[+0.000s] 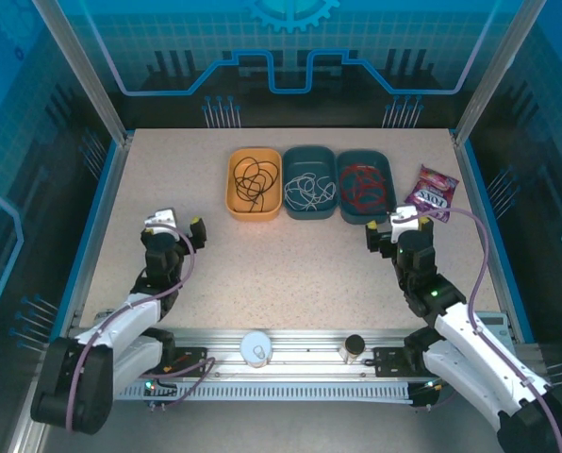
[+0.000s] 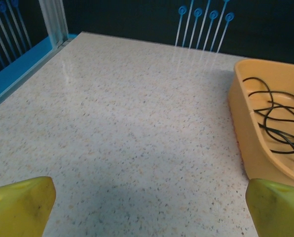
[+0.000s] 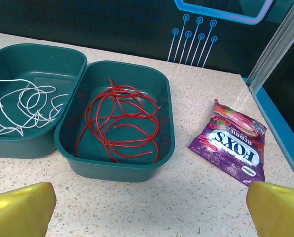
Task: Untangle the cables
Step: Reset both arms
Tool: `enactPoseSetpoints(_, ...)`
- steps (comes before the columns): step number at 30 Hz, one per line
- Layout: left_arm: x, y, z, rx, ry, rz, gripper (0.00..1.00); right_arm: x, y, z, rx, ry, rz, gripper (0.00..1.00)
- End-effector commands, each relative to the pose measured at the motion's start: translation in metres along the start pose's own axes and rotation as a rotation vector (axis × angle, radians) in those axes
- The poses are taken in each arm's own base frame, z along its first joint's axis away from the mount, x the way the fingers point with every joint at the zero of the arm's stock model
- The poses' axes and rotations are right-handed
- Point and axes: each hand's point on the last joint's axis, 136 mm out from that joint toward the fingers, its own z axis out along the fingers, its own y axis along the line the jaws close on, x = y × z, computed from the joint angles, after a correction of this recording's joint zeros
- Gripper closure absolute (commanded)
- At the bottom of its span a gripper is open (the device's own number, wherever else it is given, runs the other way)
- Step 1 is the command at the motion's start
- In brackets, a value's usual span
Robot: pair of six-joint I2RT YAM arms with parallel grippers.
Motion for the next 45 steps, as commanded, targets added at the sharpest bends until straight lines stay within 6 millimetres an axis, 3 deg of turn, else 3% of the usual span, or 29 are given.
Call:
enactPoseSetpoints(1, -0.034, -0.014, 0.001, 0.108, -0.181, 0.019, 0.01, -0.014, -0.007, 0.002, 0.019, -0.076, 0.002, 0.0)
enactPoseSetpoints(10, -0.02, -0.019, 0.021, 0.162, -0.14, 0.044, 0.01, -0.006, -0.016, 0.008, 0.041, -0.085, -0.017, 0.0)
enactPoseSetpoints(17, 0.006, -0.026, 0.044, 0.231, -0.082, 0.05, 0.01, 0.006, -0.023, 0.015, 0.051, -0.082, 0.011, 0.0)
enactPoseSetpoints(21, 0.021, -0.038, 0.061, 0.291, 0.003, 0.077, 0.01, 0.012, -0.029, 0.021, 0.065, -0.073, 0.035, 0.0)
enactPoseSetpoints(24, 0.023, -0.036, 0.075, 0.281, 0.09, 0.055, 0.01, 0.015, -0.033, 0.026, 0.077, -0.073, 0.045, 0.0)
enactPoseSetpoints(41, 0.022, -0.031, 0.076, 0.267, 0.081, 0.041, 0.01, 0.046, -0.019, 0.061, -0.001, -0.096, 0.048, 0.0)
enactPoseSetpoints(45, 0.021, -0.031, 0.076, 0.267, 0.08, 0.042, 0.01, 0.045, -0.016, 0.071, -0.013, -0.122, 0.047, 0.0)
